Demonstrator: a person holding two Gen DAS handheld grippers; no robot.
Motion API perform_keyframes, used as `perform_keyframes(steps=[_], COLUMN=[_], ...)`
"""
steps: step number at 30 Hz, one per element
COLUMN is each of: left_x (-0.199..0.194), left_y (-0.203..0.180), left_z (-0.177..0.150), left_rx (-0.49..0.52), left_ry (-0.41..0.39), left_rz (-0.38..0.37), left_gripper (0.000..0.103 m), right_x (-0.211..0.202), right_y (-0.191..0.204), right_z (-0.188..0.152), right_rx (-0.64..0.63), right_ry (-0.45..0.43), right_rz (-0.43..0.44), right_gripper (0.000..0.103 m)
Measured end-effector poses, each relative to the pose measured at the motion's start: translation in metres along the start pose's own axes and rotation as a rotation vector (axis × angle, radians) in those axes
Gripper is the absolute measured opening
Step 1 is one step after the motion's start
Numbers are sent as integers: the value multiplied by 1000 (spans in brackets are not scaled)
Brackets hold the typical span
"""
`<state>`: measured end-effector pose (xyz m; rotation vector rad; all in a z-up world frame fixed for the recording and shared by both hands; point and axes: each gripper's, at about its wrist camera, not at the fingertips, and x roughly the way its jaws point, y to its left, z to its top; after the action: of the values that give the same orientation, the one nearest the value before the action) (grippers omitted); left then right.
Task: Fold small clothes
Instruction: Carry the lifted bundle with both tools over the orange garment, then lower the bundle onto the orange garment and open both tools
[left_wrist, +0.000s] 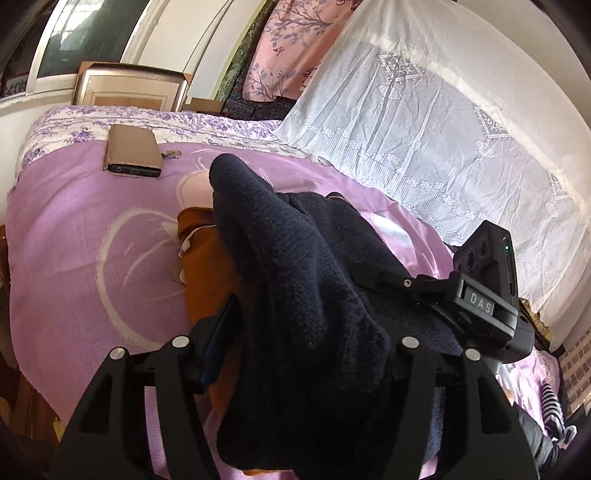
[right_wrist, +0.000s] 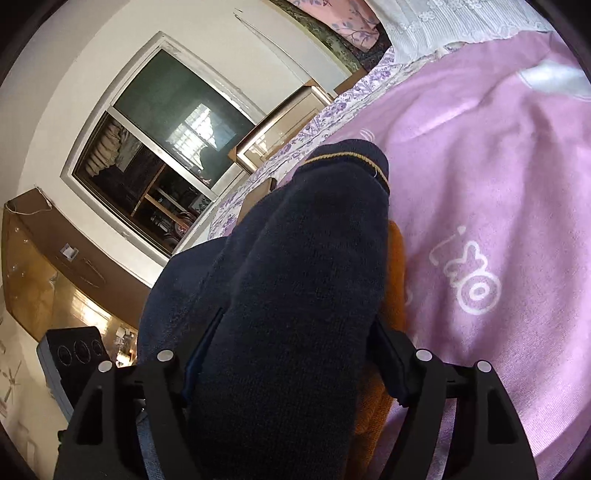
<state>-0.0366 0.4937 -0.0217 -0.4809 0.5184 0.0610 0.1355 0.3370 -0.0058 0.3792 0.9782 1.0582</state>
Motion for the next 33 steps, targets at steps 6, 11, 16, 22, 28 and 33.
perform_keyframes(steps=[6, 11, 16, 22, 28, 33], left_x=[11, -2, -31, -70, -107, -120], left_y=[24, 20, 2, -23, -52, -76], left_z=[-7, -13, -21, -41, -57, -67], left_rx=[-129, -159, -85, -2, 78, 157], left_ry=[34, 34, -6, -66, -106, -117], left_rz=[-26, 5, 139, 290, 397, 442], left_gripper=[94, 94, 93, 94, 96, 98], right_x=[-8, -34, -58, -86, -117, -137], right_y=[9, 44, 44, 29, 36, 49], right_z=[-9, -28, -42, -54, -85, -110], right_rx=[-68, -293, -310, -221, -237, -302], right_ry=[-40, -177, -239, -243, -266, -271], right_rz=[-35, -177, -236, -212, -257, -309], right_gripper=[80, 83, 97, 97, 98, 99])
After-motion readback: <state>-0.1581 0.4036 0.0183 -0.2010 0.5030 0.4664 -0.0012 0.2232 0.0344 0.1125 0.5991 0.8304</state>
